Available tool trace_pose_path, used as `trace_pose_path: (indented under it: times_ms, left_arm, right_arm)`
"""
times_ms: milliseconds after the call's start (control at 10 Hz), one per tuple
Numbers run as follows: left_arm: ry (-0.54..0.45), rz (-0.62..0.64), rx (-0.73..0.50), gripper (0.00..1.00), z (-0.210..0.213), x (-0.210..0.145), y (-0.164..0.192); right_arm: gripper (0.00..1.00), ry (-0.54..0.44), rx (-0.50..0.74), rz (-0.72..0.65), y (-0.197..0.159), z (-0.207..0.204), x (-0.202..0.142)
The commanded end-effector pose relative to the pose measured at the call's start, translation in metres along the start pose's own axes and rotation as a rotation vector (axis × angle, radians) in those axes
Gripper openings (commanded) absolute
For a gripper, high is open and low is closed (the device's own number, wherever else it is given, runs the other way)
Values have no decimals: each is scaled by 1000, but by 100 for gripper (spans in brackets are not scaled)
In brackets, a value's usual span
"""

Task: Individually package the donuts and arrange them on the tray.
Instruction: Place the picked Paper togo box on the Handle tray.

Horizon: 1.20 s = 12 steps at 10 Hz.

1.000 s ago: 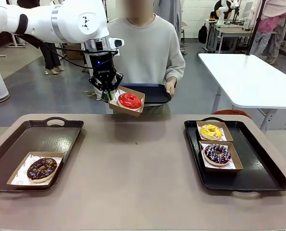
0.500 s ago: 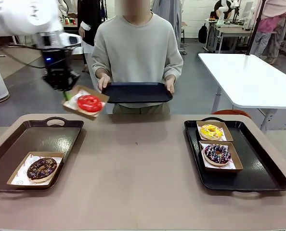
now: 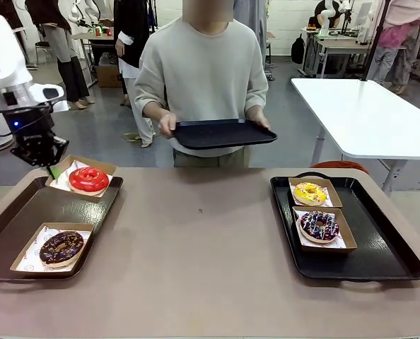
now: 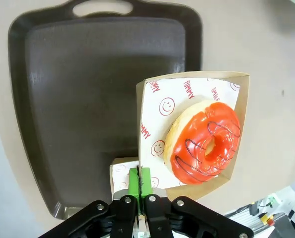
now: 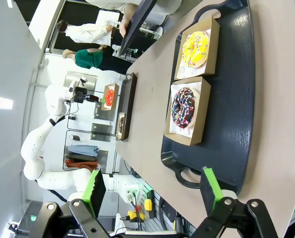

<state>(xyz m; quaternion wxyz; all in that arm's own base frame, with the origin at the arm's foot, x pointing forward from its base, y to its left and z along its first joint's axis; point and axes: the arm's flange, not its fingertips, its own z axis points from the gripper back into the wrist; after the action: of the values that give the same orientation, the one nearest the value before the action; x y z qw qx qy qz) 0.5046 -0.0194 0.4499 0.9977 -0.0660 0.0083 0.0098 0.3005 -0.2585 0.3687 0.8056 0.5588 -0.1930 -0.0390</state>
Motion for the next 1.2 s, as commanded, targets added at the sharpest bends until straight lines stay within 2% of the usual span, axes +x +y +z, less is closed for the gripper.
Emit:
trace_pose_path:
  times_ms: [0, 300, 1100]
  left_arm:
    - [-4, -14, -31, 1, -14, 2, 12]
    - [15, 0, -8, 1, -33, 6, 24]
    - [35, 11, -4, 1, -34, 5, 20]
  right_arm:
    - [100, -3, -11, -17, 2, 1, 1]
    - [100, -3, -11, -17, 2, 1, 1]
    - [100, -3, -11, -17, 2, 1, 1]
